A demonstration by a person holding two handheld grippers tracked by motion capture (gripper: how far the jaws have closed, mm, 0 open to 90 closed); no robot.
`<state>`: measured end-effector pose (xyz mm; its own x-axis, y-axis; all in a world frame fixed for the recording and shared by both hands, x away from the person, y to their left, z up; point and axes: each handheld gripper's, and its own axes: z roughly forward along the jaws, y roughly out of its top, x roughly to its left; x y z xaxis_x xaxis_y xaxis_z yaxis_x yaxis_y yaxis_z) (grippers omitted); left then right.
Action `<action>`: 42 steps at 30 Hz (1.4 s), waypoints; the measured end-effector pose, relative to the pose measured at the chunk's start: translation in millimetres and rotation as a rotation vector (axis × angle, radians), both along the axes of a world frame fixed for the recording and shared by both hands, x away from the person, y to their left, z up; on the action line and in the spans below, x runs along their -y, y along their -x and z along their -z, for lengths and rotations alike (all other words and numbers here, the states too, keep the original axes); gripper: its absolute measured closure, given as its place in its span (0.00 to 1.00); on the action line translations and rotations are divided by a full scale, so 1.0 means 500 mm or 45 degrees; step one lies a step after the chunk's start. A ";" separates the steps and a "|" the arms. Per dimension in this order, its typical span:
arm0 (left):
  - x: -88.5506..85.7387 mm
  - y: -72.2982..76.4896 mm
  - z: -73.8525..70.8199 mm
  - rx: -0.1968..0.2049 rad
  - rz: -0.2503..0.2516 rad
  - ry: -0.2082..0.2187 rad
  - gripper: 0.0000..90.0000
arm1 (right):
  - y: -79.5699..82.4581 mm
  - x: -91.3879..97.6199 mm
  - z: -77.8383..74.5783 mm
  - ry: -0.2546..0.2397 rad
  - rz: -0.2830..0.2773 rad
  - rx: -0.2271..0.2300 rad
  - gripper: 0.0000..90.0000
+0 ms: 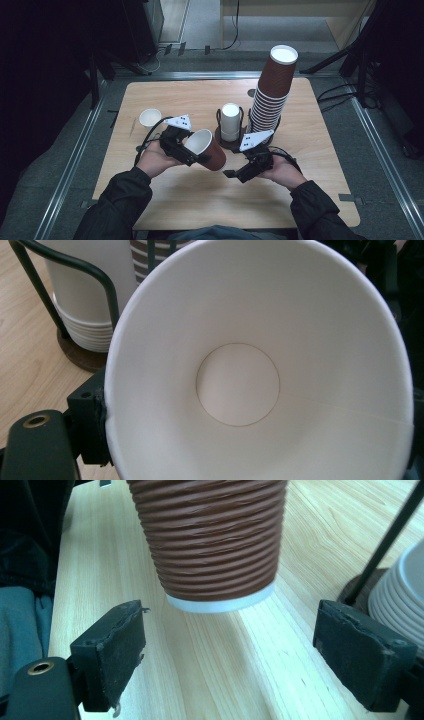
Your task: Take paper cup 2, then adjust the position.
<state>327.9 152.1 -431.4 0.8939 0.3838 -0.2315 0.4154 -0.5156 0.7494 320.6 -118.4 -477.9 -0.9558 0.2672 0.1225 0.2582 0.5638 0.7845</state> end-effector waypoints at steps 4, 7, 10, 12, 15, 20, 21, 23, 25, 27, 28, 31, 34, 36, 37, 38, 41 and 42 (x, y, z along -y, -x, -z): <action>0.003 0.000 0.002 0.001 0.005 -0.020 0.11 | 0.002 0.009 -0.005 0.005 0.034 -0.029 0.15; 0.005 0.001 0.004 0.004 0.005 -0.038 0.11 | 0.001 0.015 -0.007 0.014 0.064 -0.028 0.15; 0.008 0.002 0.006 0.008 0.008 -0.054 0.11 | 0.001 0.018 -0.008 0.030 0.100 -0.026 0.15; 0.010 0.003 0.006 0.009 0.014 -0.068 0.11 | -0.001 0.021 -0.009 0.047 0.146 -0.025 0.15; 0.013 0.004 0.006 0.012 0.023 -0.078 0.11 | -0.006 0.028 -0.008 0.048 0.198 -0.039 0.15; 0.016 0.006 0.012 0.021 0.024 -0.127 0.11 | -0.008 0.037 -0.010 0.045 0.227 -0.033 0.16; 0.016 0.005 0.012 0.023 0.028 -0.137 0.11 | -0.007 0.038 -0.011 0.044 0.233 -0.028 0.16; 0.016 0.005 0.014 0.028 0.030 -0.157 0.11 | -0.006 0.040 -0.012 0.049 0.241 -0.019 0.16; 0.015 0.005 0.016 0.031 0.031 -0.173 0.11 | -0.004 0.042 -0.013 0.051 0.260 -0.018 0.16; 0.012 0.005 0.019 0.025 0.027 -0.178 0.11 | -0.004 0.045 -0.013 0.050 0.270 -0.012 0.16; 0.010 0.005 0.020 0.023 0.024 -0.181 0.11 | -0.004 0.046 -0.013 0.052 0.275 -0.012 0.16; 0.002 0.006 0.023 0.021 0.016 -0.200 0.11 | -0.002 0.052 -0.013 0.060 0.303 -0.020 0.16; -0.008 0.007 0.024 0.020 -0.004 -0.207 0.11 | 0.001 0.060 -0.014 0.036 0.305 -0.021 0.16; -0.016 0.008 0.023 0.019 -0.015 -0.211 0.11 | 0.001 0.064 -0.015 0.033 0.298 -0.008 0.16; -0.020 0.009 0.023 0.017 -0.020 -0.212 0.11 | 0.001 0.065 -0.016 0.032 0.299 -0.008 0.16; -0.023 0.009 0.023 0.016 -0.023 -0.214 0.11 | 0.001 0.066 -0.016 0.029 0.295 -0.010 0.16; -0.034 0.010 0.026 0.006 -0.030 -0.214 0.10 | 0.000 0.066 -0.016 0.039 0.284 0.004 0.16; -0.039 0.011 0.027 0.002 -0.028 -0.213 0.10 | -0.001 0.067 -0.015 0.042 0.277 0.007 0.16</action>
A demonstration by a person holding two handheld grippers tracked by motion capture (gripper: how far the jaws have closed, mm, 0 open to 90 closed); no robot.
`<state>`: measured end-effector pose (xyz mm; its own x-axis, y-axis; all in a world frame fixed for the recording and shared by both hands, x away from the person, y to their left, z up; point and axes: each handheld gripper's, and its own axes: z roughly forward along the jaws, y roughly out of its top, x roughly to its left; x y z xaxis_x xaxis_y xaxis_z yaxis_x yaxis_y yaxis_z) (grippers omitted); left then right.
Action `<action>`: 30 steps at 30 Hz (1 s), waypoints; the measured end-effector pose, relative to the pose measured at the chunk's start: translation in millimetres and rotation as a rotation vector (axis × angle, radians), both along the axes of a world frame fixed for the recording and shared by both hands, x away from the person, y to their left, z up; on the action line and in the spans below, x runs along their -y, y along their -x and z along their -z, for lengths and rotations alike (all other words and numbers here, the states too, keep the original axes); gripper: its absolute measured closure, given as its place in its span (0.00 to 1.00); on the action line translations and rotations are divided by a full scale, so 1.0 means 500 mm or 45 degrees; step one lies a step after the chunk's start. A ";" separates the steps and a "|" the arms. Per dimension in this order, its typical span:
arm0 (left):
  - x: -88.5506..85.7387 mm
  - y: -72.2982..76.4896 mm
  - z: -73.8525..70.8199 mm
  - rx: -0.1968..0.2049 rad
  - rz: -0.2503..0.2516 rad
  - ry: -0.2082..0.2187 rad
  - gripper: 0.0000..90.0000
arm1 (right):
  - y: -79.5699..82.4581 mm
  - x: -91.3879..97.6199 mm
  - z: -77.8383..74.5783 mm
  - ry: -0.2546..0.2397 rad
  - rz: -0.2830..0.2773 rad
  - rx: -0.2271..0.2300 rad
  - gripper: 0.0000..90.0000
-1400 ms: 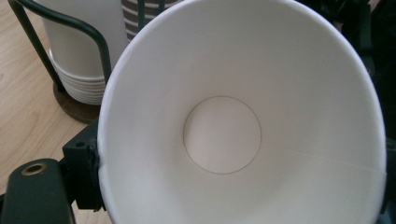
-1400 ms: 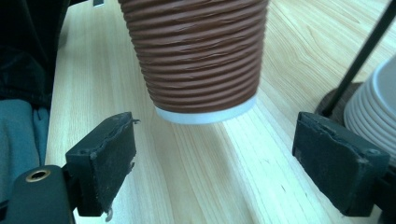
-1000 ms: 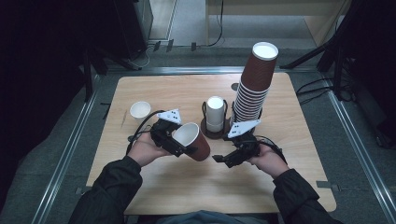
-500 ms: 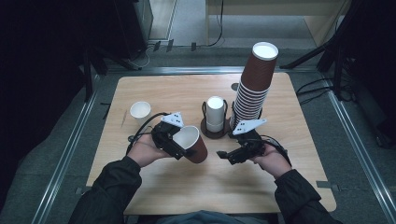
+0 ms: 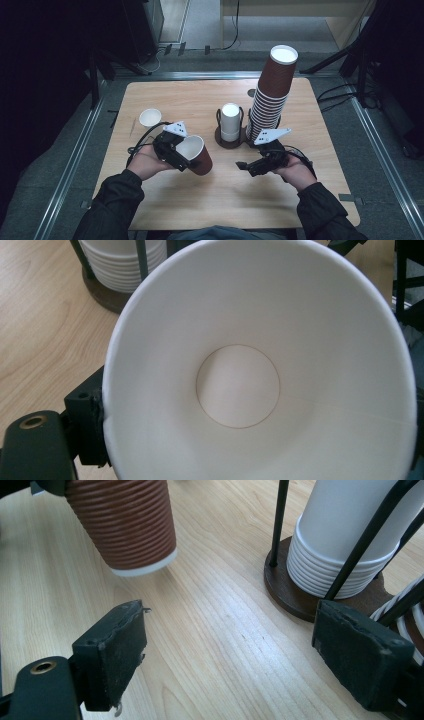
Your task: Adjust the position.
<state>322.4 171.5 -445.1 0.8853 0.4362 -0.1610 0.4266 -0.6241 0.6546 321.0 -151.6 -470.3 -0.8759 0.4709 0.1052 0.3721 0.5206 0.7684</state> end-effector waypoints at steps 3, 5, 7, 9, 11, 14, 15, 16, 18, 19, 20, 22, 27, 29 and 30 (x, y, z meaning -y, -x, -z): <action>-0.014 0.002 0.001 0.002 -0.015 -0.010 0.11 | 0.000 0.000 0.001 0.019 -0.012 0.011 0.16; -0.022 0.002 0.001 0.003 -0.028 -0.008 0.11 | 0.000 0.001 0.001 0.026 -0.018 0.019 0.16; -0.031 0.001 0.001 0.007 -0.047 -0.010 0.11 | -0.001 0.002 0.001 0.033 -0.024 0.028 0.16; -0.039 0.000 0.002 0.012 -0.060 -0.017 0.11 | -0.003 0.003 0.002 0.037 -0.023 0.028 0.16; -0.047 0.000 0.003 0.018 -0.067 -0.032 0.11 | -0.006 0.006 0.003 0.040 -0.015 0.022 0.16; -0.060 -0.001 0.005 0.025 -0.087 -0.051 0.10 | -0.007 0.007 0.004 0.038 -0.009 0.017 0.16; -0.064 -0.002 0.005 0.025 -0.094 -0.057 0.10 | -0.008 0.008 0.004 0.036 -0.009 0.016 0.16; -0.070 -0.002 0.005 0.025 -0.105 -0.053 0.10 | -0.008 0.008 0.004 0.035 -0.008 0.016 0.16; -0.079 -0.003 0.004 0.025 -0.115 -0.047 0.10 | -0.009 0.009 0.004 0.037 -0.005 0.016 0.16; -0.084 -0.003 0.004 0.025 -0.123 -0.045 0.10 | -0.009 0.009 0.004 0.038 -0.005 0.015 0.16; -0.089 -0.003 0.004 0.025 -0.132 -0.044 0.10 | -0.008 0.009 0.005 0.039 -0.004 0.013 0.16; -0.100 -0.004 0.003 0.028 -0.145 -0.052 0.10 | -0.009 0.010 0.006 0.040 -0.005 0.012 0.16; -0.128 -0.005 0.003 0.030 -0.180 -0.061 0.10 | -0.009 0.011 0.008 0.043 0.002 0.006 0.16; -0.138 -0.005 0.003 0.035 -0.192 -0.063 0.10 | -0.010 0.013 0.010 0.046 0.008 0.002 0.16; -0.143 -0.006 0.002 0.034 -0.197 -0.064 0.10 | -0.010 0.014 0.011 0.048 0.012 -0.003 0.16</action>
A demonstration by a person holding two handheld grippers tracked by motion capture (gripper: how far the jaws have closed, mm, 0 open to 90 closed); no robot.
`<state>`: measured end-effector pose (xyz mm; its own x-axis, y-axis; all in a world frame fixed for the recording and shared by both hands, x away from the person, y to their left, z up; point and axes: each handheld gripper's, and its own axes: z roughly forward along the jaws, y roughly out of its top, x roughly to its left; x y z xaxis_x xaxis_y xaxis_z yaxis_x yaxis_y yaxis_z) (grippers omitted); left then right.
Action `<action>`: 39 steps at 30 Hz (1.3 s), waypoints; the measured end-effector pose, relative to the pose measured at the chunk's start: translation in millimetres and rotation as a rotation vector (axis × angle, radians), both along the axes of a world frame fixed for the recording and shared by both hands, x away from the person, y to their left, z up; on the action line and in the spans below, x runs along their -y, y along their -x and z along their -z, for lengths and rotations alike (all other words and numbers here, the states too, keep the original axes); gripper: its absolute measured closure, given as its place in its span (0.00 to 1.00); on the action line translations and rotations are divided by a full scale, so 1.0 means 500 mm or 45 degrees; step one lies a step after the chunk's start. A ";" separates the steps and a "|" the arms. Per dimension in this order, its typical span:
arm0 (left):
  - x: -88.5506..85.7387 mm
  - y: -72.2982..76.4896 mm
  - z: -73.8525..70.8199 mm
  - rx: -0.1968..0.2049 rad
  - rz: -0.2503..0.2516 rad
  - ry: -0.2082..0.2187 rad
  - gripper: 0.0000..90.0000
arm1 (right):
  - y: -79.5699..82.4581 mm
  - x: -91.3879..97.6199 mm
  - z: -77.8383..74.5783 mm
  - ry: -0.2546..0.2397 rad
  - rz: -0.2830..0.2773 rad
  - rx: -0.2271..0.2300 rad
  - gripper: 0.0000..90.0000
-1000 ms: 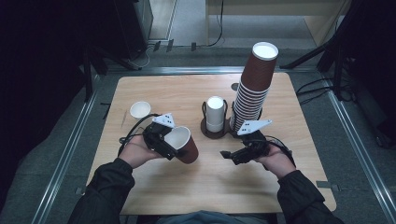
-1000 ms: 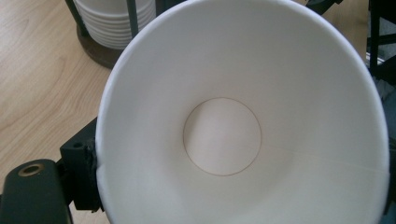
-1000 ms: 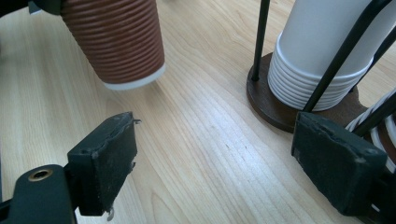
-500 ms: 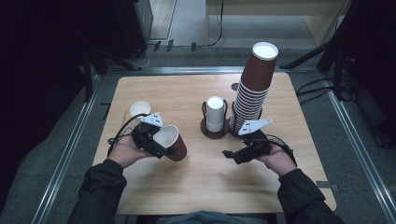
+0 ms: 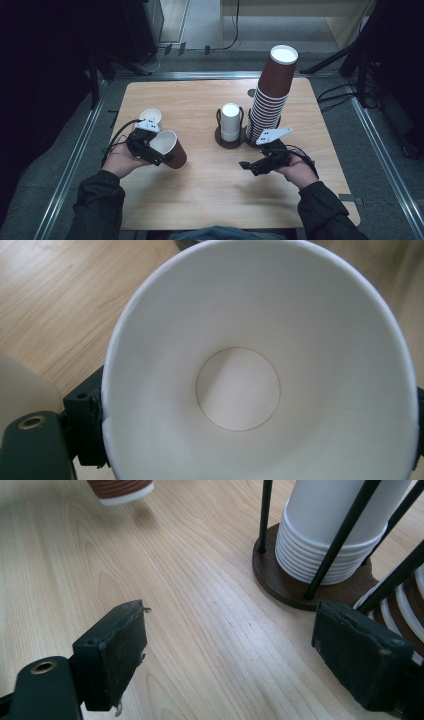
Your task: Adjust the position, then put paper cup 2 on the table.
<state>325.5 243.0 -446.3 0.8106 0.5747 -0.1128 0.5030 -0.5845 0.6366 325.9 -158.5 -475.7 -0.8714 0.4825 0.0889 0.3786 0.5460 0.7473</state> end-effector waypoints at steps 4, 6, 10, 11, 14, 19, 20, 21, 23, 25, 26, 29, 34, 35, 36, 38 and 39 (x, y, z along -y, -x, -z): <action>-0.017 -0.003 0.000 0.001 -0.032 0.001 0.10 | 0.001 0.002 0.000 -0.005 0.003 0.000 0.16; -0.024 -0.003 0.000 0.004 -0.046 0.007 0.10 | 0.001 0.004 0.000 -0.006 0.008 -0.001 0.16; -0.037 -0.003 0.000 -0.002 -0.068 0.010 0.10 | -0.001 0.005 0.002 -0.001 0.008 -0.003 0.16; -0.041 -0.003 0.001 -0.004 -0.075 0.008 0.10 | -0.002 0.005 0.002 -0.001 0.009 -0.003 0.16; -0.056 -0.004 0.002 -0.008 -0.109 0.003 0.09 | -0.003 0.006 0.003 0.000 0.011 -0.008 0.16; -0.081 -0.005 0.004 -0.003 -0.158 0.000 0.09 | -0.005 0.008 0.004 -0.006 0.013 -0.010 0.16; -0.087 -0.005 0.005 -0.006 -0.167 -0.002 0.09 | -0.006 0.008 0.004 -0.006 0.014 -0.011 0.16; -0.091 -0.006 0.006 -0.007 -0.176 -0.002 0.09 | -0.006 0.009 0.004 -0.005 0.015 -0.012 0.16; -0.099 -0.006 0.007 -0.006 -0.191 -0.011 0.09 | -0.006 0.009 0.004 -0.003 0.017 -0.010 0.16; -0.108 -0.006 0.008 -0.002 -0.205 -0.009 0.09 | -0.006 0.009 0.004 -0.004 0.018 -0.009 0.16; -0.110 -0.006 0.008 0.000 -0.213 -0.009 0.09 | -0.006 0.009 0.003 -0.005 0.017 -0.009 0.16; -0.120 -0.006 0.009 0.006 -0.234 -0.016 0.09 | -0.006 0.009 0.003 -0.006 0.014 -0.008 0.16; -0.133 -0.006 0.014 0.002 -0.257 -0.042 0.09 | -0.006 0.009 0.003 -0.004 0.016 -0.009 0.16; -0.135 -0.006 0.015 0.005 -0.263 -0.047 0.09 | -0.006 0.009 0.003 -0.005 0.017 -0.010 0.16; -0.136 -0.006 0.016 0.009 -0.268 -0.053 0.09 | -0.006 0.009 0.003 -0.005 0.017 -0.010 0.16; -0.140 -0.007 0.017 0.007 -0.275 -0.067 0.08 | -0.006 0.010 0.003 -0.005 0.020 -0.012 0.16; -0.142 -0.007 0.018 0.008 -0.285 -0.074 0.08 | -0.006 0.010 0.003 -0.005 0.020 -0.012 0.16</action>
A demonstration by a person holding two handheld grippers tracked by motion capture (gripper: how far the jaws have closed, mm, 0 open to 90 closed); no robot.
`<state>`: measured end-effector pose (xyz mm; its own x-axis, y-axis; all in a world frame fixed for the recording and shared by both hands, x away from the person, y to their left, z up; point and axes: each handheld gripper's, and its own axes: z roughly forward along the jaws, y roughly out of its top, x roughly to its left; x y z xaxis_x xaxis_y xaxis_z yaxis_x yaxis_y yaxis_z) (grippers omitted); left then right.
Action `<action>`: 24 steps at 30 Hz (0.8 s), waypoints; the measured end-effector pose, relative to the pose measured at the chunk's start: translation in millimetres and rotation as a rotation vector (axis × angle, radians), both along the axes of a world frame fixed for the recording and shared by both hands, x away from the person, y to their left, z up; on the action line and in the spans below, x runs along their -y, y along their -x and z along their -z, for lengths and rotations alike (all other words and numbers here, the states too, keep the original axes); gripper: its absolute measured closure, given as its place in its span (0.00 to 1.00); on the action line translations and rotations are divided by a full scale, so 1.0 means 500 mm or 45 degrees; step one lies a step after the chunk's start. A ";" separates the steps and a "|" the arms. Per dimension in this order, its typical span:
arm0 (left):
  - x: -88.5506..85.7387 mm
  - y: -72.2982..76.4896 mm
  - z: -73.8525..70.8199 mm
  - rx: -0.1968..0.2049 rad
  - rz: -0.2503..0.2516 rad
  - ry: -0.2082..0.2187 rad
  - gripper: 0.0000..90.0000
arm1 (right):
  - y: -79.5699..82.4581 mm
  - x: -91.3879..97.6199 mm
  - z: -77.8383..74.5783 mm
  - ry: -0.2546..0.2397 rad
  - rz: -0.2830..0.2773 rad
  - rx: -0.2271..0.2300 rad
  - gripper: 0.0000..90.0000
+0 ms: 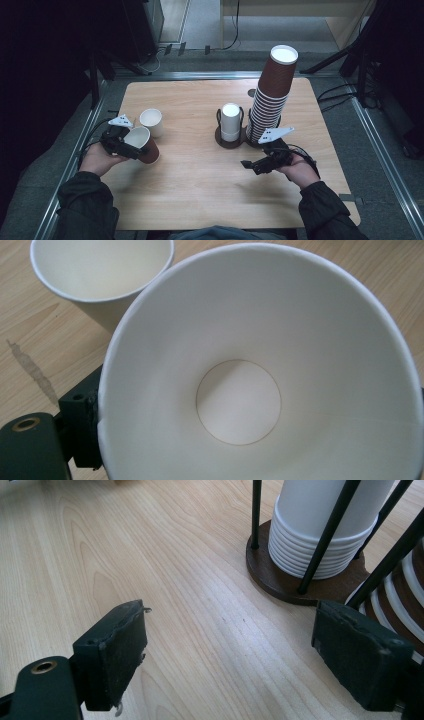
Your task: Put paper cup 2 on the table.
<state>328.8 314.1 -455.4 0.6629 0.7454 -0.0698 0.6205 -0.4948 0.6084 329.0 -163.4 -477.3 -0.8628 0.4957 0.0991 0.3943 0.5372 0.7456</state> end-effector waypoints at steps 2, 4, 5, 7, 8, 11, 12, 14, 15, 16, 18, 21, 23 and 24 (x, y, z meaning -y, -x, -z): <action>-0.003 0.000 0.001 -0.005 -0.011 -0.004 0.08 | 0.000 0.000 0.000 0.000 -0.002 0.001 0.16; -0.004 -0.001 0.003 -0.007 -0.019 -0.018 0.08 | 0.000 0.000 0.000 0.000 -0.002 0.000 0.16; -0.003 -0.001 0.004 -0.012 -0.020 -0.025 0.08 | 0.000 0.000 0.000 0.000 -0.001 0.000 0.16; -0.002 -0.002 0.007 -0.014 -0.020 -0.040 0.08 | 0.000 0.000 0.000 0.000 -0.001 0.000 0.16; -0.002 -0.003 0.007 -0.013 -0.021 -0.046 0.08 | 0.000 0.000 0.000 0.000 -0.001 -0.001 0.16; 0.001 -0.004 0.008 0.003 -0.032 -0.061 0.07 | 0.000 0.000 0.000 -0.001 0.000 -0.001 0.16; 0.002 -0.005 0.009 0.005 -0.031 -0.066 0.07 | 0.000 0.000 0.000 -0.001 0.000 -0.001 0.16; 0.005 -0.007 0.011 0.008 -0.029 -0.071 0.06 | 0.000 0.000 0.000 0.000 0.000 -0.001 0.16; 0.006 -0.008 0.012 0.009 -0.028 -0.066 0.06 | 0.000 0.000 0.000 0.000 0.000 -0.002 0.16; 0.007 -0.009 0.013 0.006 -0.023 -0.061 0.06 | 0.000 0.000 0.000 0.000 0.000 -0.001 0.16; 0.010 -0.011 0.016 0.001 -0.021 -0.053 0.06 | -0.001 0.000 0.000 -0.002 0.001 -0.003 0.16; 0.013 -0.013 0.020 -0.015 -0.004 -0.054 0.05 | 0.000 0.001 0.000 -0.003 0.001 -0.003 0.16; 0.014 -0.013 0.022 -0.021 -0.001 -0.061 0.05 | -0.001 0.001 0.000 -0.003 0.000 -0.002 0.16; 0.014 -0.014 0.023 -0.024 0.002 -0.064 0.05 | -0.001 0.001 0.000 -0.004 0.000 -0.002 0.16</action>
